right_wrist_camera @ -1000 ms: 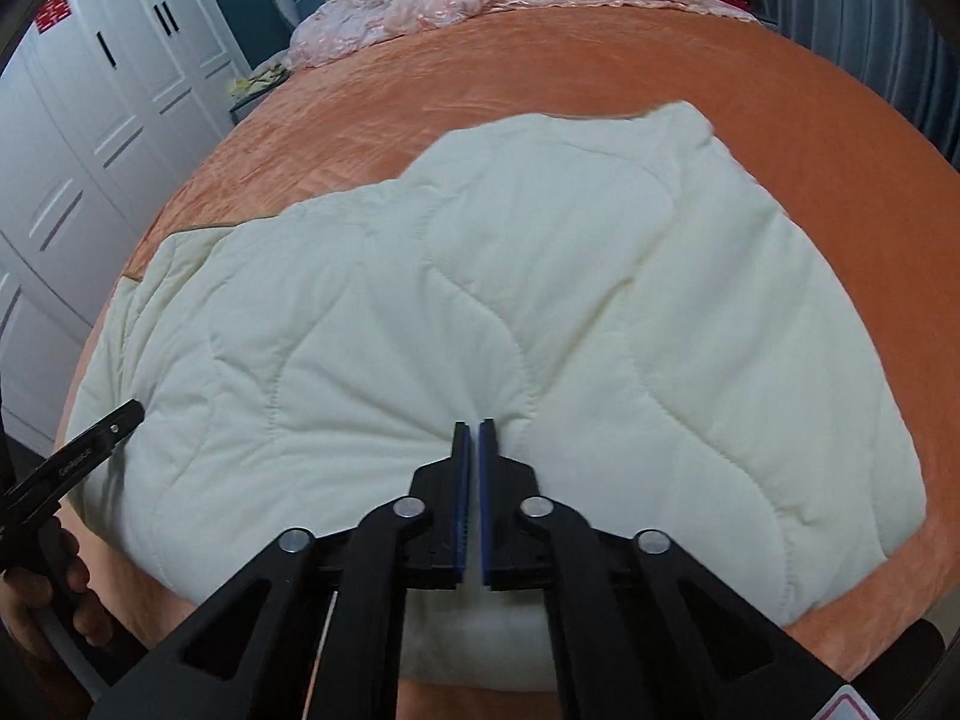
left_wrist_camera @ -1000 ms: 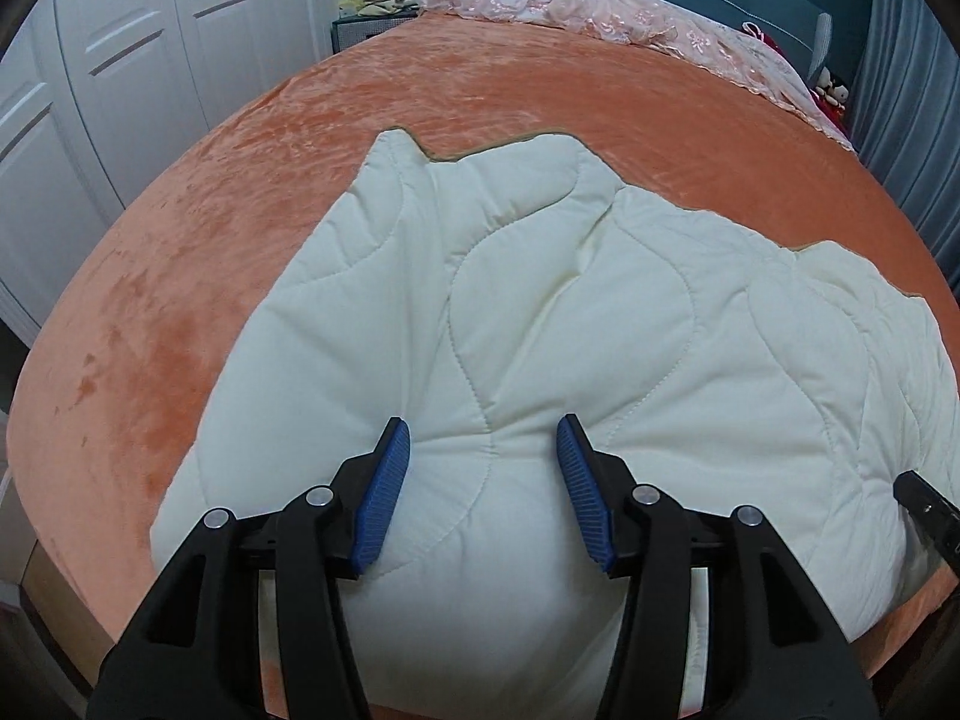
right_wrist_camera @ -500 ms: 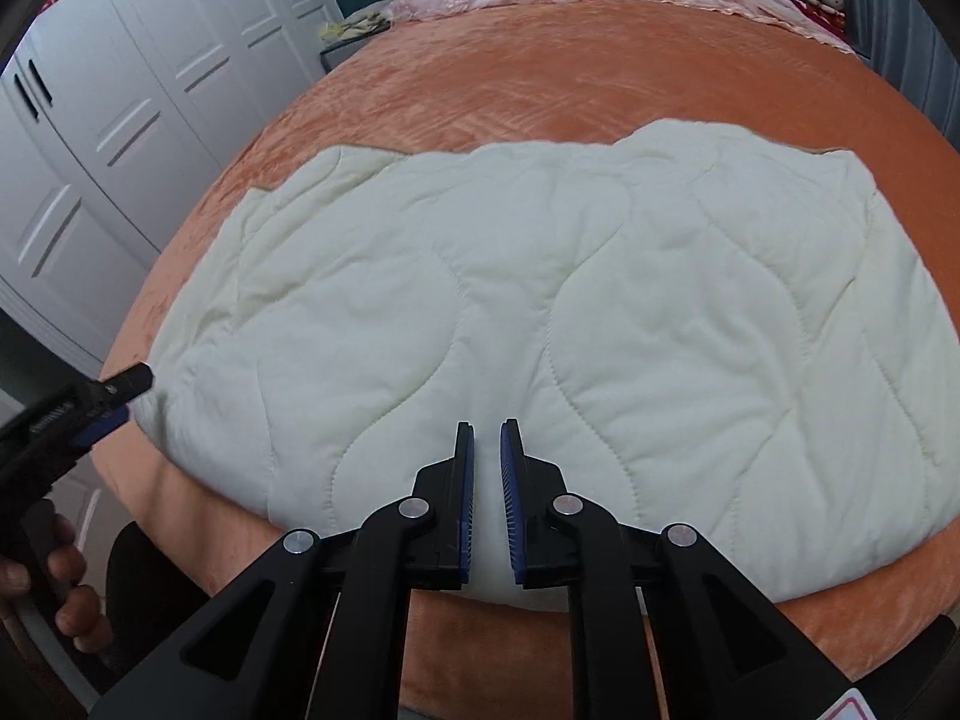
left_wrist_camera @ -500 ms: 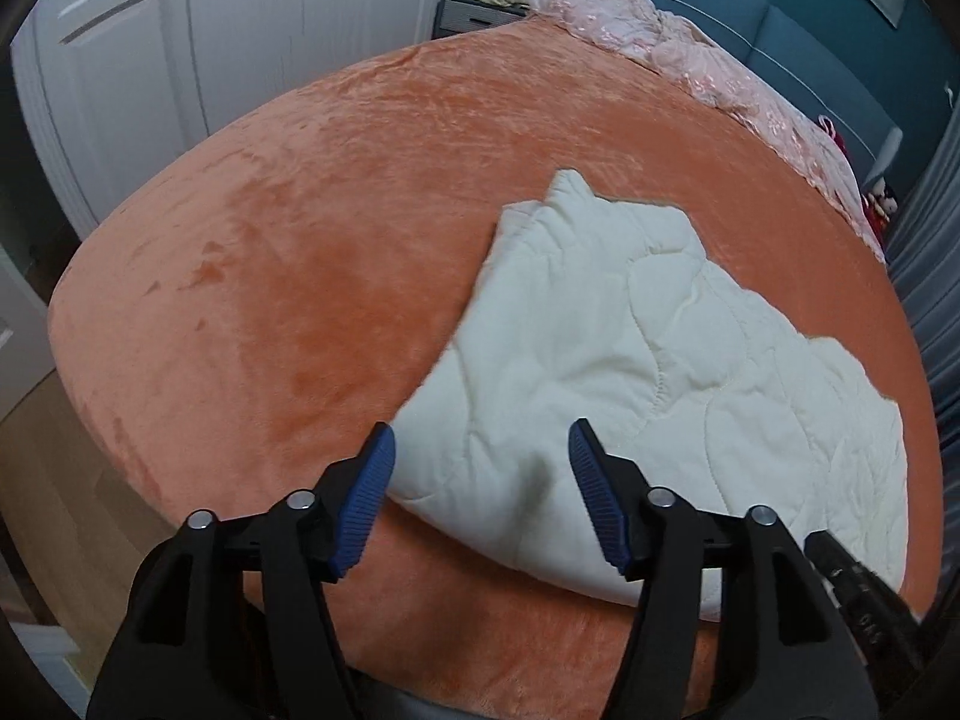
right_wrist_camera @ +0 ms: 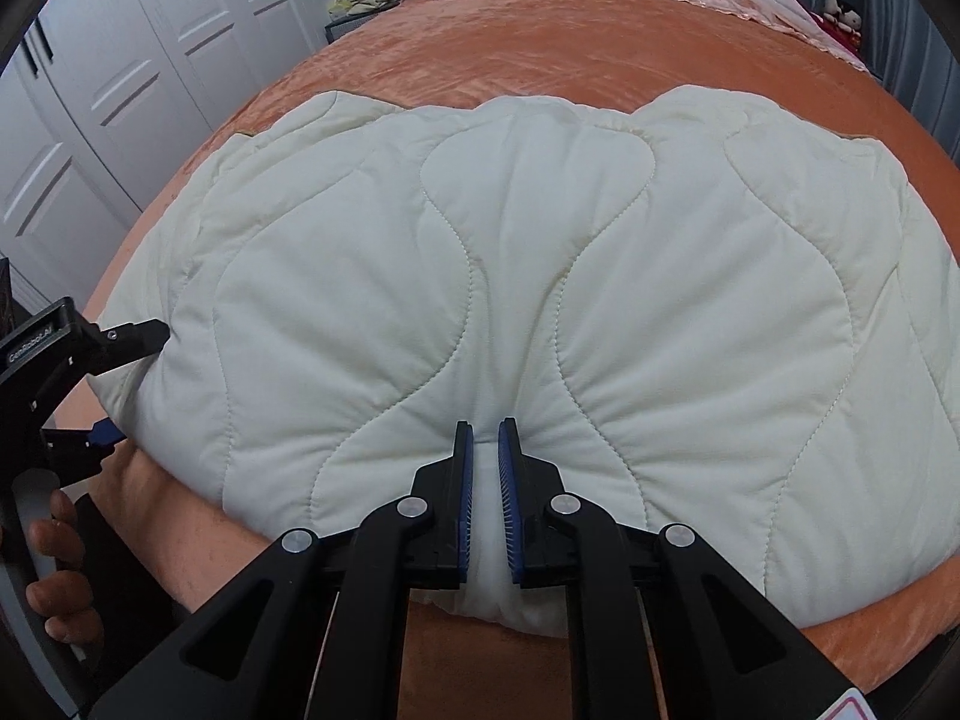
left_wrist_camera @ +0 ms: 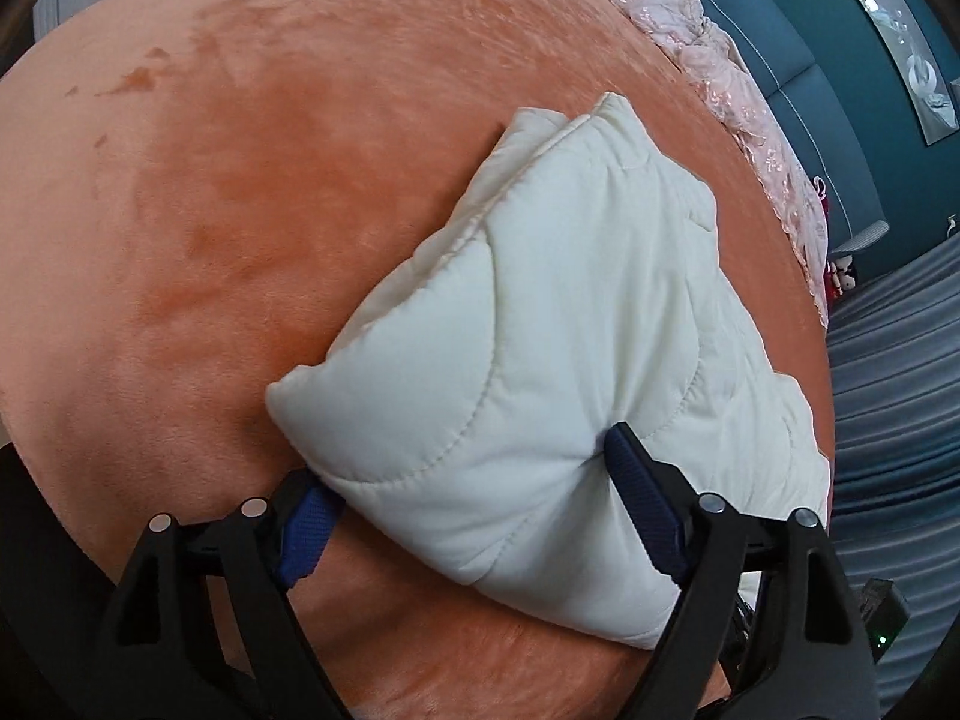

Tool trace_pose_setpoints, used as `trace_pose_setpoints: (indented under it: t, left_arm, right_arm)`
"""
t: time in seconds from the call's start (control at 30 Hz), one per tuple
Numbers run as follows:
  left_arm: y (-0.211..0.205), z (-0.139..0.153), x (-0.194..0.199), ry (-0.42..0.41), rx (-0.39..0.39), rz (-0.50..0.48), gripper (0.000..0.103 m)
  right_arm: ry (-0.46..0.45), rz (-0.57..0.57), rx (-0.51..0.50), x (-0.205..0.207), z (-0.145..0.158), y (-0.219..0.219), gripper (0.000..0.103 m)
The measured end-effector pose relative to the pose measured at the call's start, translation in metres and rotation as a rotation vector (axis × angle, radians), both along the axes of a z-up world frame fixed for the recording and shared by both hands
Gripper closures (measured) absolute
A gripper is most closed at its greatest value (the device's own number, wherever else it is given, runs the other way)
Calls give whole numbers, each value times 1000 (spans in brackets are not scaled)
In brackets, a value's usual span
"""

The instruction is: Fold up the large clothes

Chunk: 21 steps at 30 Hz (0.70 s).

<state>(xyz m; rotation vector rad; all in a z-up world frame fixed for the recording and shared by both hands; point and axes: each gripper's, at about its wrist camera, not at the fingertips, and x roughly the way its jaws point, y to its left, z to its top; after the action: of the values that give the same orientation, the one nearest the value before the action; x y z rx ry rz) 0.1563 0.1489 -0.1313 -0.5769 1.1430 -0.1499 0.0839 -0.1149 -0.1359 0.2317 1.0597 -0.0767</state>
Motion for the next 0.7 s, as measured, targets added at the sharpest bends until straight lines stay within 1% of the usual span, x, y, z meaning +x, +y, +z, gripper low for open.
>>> trace_pose_setpoints:
  t: [0.03, 0.1, 0.17, 0.2, 0.27, 0.37, 0.47, 0.53, 0.63, 0.7]
  left_arm:
    - [-4, 3, 1, 0, -4, -6, 39]
    - [-8, 13, -1, -13, -4, -22, 66]
    - [-8, 29, -6, -50, 6, -45, 79]
    - [-6, 36, -7, -65, -5, -52, 82]
    - [0, 50, -14, -86, -45, -72, 85]
    - [2, 72, -26, -112, -73, -101, 87]
    - [-3, 95, -41, -156, -49, -151, 88]
    - [-9, 113, -51, -204, -5, -184, 88]
    - [-22, 139, -61, -284, 43, -221, 88]
    - [-35, 155, -63, -327, 56, -252, 89]
  right_arm:
    - [3, -10, 7, -2, 5, -1, 92]
    - [5, -25, 28, -10, 15, -3, 93]
    - [16, -20, 32, -21, 17, -5, 96]
    - [29, -16, 39, -25, 15, -7, 97]
    - [50, -18, 60, -33, 10, -8, 99]
    - [66, -18, 70, -40, 5, -4, 100]
    - [77, 8, 56, -40, 3, 11, 99]
    - [86, 32, 49, -38, 3, 23, 98]
    - [88, 81, 68, -34, 4, 42, 98]
    - [86, 104, 83, -30, 5, 49, 98]
